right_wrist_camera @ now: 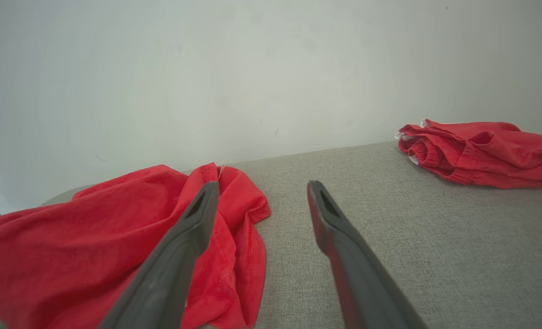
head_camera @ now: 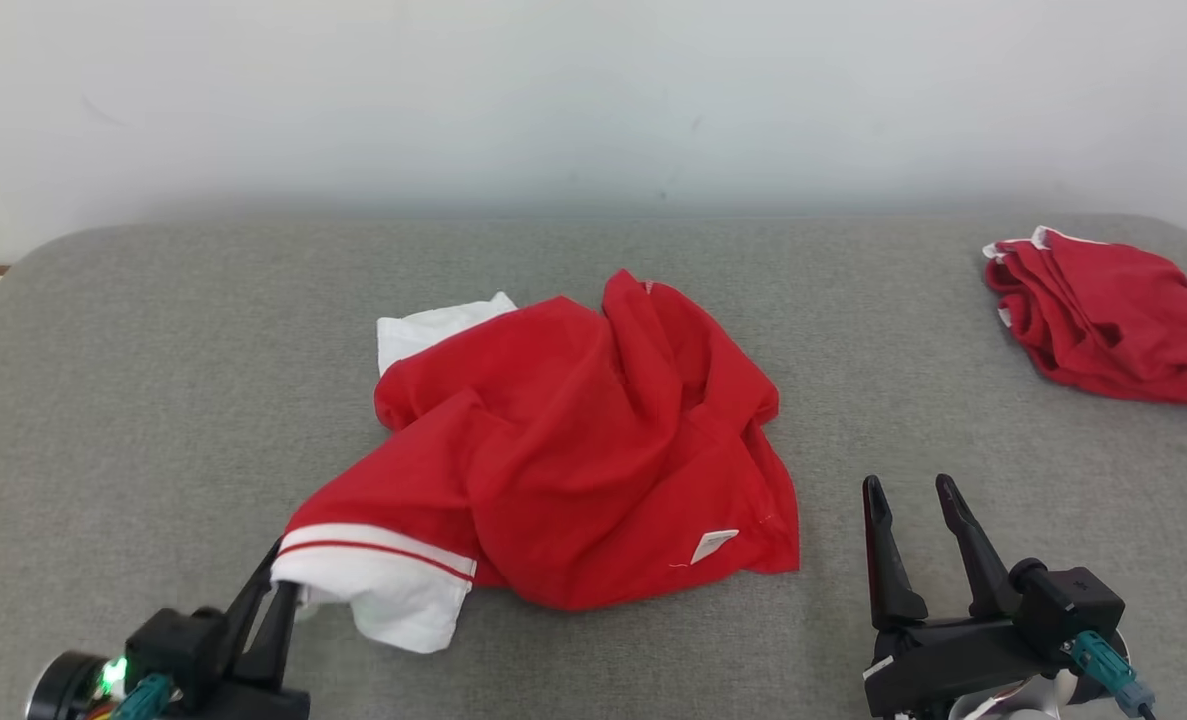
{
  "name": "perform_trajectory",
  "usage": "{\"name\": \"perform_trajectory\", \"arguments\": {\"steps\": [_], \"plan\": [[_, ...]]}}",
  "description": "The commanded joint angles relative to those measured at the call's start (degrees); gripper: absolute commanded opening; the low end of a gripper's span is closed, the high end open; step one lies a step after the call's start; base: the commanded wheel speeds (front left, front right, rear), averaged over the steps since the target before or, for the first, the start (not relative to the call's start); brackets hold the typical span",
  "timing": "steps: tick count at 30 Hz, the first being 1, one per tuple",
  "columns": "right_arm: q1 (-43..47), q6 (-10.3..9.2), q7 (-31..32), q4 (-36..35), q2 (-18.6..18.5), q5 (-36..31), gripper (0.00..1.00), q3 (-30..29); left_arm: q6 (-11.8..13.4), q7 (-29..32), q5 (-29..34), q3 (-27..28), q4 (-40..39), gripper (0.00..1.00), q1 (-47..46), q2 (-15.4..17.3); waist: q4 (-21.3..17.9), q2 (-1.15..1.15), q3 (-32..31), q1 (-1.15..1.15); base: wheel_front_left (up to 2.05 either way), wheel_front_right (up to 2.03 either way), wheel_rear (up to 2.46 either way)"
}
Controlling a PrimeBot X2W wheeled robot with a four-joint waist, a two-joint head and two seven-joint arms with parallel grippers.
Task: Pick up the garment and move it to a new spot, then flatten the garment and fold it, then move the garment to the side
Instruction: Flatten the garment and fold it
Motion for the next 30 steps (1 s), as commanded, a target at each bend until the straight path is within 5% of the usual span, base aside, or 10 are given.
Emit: {"name": "perform_trajectory", "arguments": {"steps": [1,14,15,16,17,24,30], "plan": [[0.57,-0.04,-0.05,0.04,0.03,-0.04,1.00,-0.05,0.52,0.36,-0.18,0.39,-0.82,0.00,1.62,0.71,0.49,0.00,-0.02,0.00,0.00,0.00,0.00],[-0.26,-0.04,-0.05,0.80,-0.49,0.08,1.00,-0.31,3.33,1.52,-0.89,1.51,-0.57,0.00,6.02,2.69,1.29,0.00,0.94,0.00,0.00,0.00,0.00],[-0.35,-0.04,-0.05,0.88,-0.47,0.12,1.00,-0.23,3.29,1.23,-1.07,1.45,-0.24,0.11,5.95,2.45,1.32,0.00,0.93,0.00,0.00,0.00,0.00],[-0.42,-0.04,-0.05,0.95,-0.46,0.15,1.00,-0.21,3.29,1.01,-1.18,1.37,0.01,0.80,5.85,2.23,1.37,0.00,0.91,0.00,0.00,0.00,0.00],[-0.47,-0.04,-0.05,0.99,-0.44,0.19,1.00,-0.23,3.36,0.69,-1.37,1.38,0.39,1.00,5.86,1.98,1.44,0.00,0.90,0.00,0.00,0.00,0.00],[-0.51,-0.04,-0.05,0.71,-0.37,0.13,1.00,-1.03,3.63,-1.28,-2.58,2.45,1.96,1.00,6.66,1.13,2.17,0.00,1.05,0.00,0.00,0.00,0.00],[-0.66,-0.04,-0.05,0.52,-0.65,0.02,1.00,-1.84,6.42,-2.88,-3.03,4.67,1.06,1.00,8.47,1.11,2.99,0.00,1.17,0.00,0.00,0.00,0.00]]}}
